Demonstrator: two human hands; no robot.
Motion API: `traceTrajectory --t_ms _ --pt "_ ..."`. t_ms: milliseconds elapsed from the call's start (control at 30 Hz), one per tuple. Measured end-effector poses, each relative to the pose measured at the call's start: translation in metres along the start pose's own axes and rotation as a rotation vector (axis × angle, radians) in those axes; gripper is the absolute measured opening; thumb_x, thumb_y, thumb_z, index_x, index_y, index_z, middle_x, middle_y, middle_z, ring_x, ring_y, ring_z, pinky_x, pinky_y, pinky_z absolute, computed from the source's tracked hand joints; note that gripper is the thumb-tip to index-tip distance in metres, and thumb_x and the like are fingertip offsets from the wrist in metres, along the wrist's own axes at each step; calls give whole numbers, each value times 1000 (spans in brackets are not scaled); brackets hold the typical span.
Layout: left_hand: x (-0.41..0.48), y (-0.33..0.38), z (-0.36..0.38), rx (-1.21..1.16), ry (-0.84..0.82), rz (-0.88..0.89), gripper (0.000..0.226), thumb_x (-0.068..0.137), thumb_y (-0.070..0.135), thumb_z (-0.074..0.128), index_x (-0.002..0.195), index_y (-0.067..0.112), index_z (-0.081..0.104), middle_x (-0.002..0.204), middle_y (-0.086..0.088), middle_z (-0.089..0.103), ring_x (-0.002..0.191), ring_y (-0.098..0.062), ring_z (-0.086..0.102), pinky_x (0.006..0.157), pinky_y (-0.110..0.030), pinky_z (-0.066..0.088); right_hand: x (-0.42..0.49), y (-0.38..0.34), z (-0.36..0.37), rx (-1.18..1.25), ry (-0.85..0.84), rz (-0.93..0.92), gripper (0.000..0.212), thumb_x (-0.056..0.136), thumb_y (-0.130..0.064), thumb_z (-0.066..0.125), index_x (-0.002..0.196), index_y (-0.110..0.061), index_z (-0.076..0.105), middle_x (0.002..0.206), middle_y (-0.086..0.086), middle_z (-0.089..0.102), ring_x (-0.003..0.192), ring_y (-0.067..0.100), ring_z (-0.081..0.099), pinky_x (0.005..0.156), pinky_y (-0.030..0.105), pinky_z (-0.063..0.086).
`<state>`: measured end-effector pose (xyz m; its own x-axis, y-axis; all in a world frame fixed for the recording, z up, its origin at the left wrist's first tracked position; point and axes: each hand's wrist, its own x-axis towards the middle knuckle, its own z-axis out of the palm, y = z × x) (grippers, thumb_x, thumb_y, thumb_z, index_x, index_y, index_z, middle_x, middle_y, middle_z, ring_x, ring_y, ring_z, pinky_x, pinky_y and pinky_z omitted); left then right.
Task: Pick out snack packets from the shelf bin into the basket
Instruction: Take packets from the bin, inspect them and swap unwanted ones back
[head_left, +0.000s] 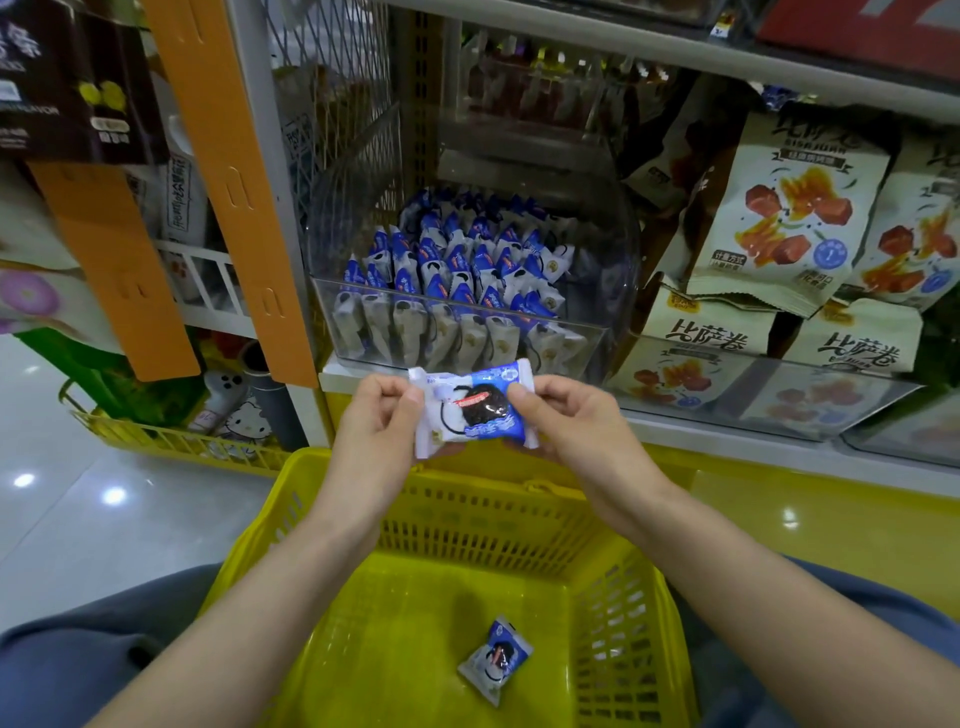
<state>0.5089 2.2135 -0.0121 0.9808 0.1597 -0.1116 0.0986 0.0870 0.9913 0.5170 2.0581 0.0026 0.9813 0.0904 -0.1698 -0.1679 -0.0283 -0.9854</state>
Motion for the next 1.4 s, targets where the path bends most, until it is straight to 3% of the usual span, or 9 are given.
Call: traceTrajectory --t_ms 100,300,467,633,800,1033,1133,1267,1400 --pt "-4 -1 3 -8 -157 -66 11 95 6 44 103 12 50 90 -8 67 74 -13 66 65 -26 56 4 -2 -6 -38 105 -81 14 90 -19 57 77 -19 65 67 -8 70 59 -1 63 50 13 49" --pt "-10 -1 8 178 -378 27 19 88 12 59 106 15 58 98 -1 64 82 -7 63 68 -16 50 4 -3 -8 -492 96 -343 20 83 -20 66 67 -32 66 60 -17 66 56 -2 56 50 21 49" --pt "-9 -6 8 42 -327 41 11 92 17 49 100 14 56 90 1 67 76 -3 63 63 -13 48 2 -9 -2 -77 12 -174 14 90 -19 54 93 -14 67 72 -7 70 62 0 62 56 13 51" --pt "-7 -10 11 -195 -247 -145 20 94 27 43 103 13 54 78 5 71 69 -4 65 63 -21 51 -7 -6 5 -115 -243 -182 26 89 -11 56 115 -12 59 109 0 66 97 2 61 85 15 48" --pt "-8 -16 9 154 -121 89 9 90 20 54 98 19 50 100 0 61 84 -9 58 71 -20 48 -9 4 11 -189 -187 -246 28 88 -5 58 112 -18 57 106 1 65 98 9 59 90 25 47" --pt "-10 -11 9 -190 -358 -153 29 90 20 49 118 17 56 111 -3 69 109 -15 61 90 -36 48 -5 10 11 -434 44 -280 40 74 -36 72 110 -31 56 102 -18 62 85 -6 57 72 8 46" --pt "-11 -10 8 -265 -483 -163 47 84 40 50 123 15 54 111 -5 68 104 -13 64 79 -26 51 -5 11 13 -539 48 -305 46 72 -33 75 113 -29 55 107 -15 54 83 -2 53 66 5 40" --pt "-9 -12 11 -183 -220 -222 44 84 36 59 118 13 46 91 -4 69 77 -12 64 70 -25 49 -10 10 18 -616 -44 -361 60 71 -28 76 125 -24 51 106 -17 42 91 -6 49 77 4 41" --pt "-5 -11 9 -198 -180 -201 27 96 29 45 115 11 54 106 -10 69 96 -19 66 89 -38 50 -8 6 17 -523 12 -287 45 81 -22 68 123 -25 51 114 -11 50 96 -2 52 81 12 46"
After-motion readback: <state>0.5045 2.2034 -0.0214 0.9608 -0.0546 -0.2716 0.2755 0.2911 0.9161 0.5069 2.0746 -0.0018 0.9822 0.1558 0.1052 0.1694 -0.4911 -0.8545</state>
